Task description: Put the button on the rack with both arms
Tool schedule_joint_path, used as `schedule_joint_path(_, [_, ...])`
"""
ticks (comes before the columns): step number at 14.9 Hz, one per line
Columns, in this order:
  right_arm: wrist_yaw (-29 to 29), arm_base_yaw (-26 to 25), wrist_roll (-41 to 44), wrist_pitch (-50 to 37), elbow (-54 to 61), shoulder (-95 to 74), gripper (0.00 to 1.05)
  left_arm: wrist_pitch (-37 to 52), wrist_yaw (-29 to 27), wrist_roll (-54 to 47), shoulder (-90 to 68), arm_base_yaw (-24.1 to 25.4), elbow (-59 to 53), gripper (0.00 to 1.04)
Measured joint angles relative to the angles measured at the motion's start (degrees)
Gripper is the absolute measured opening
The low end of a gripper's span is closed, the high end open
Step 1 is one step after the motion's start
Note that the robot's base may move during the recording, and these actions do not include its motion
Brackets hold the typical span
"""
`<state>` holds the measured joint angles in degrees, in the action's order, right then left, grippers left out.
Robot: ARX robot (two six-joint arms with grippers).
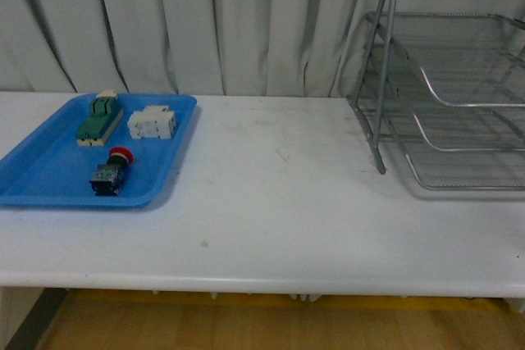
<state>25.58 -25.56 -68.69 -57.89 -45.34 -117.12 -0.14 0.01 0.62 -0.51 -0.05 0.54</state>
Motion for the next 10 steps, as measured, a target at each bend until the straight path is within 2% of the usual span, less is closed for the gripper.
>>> schedule_joint_path(6, [-0.02, 5.07, -2.40, -1.66, -0.42, -4.48, 0.98, -0.02, 0.00, 0.02, 0.00, 0.00, 0.00, 0.98])
schedule_joint_path(10, [-0.48, 5.75, -2.47, 0.98, -4.28, -6.99, 0.98, -0.02, 0.00, 0.00, 0.00, 0.00, 0.00, 0.98])
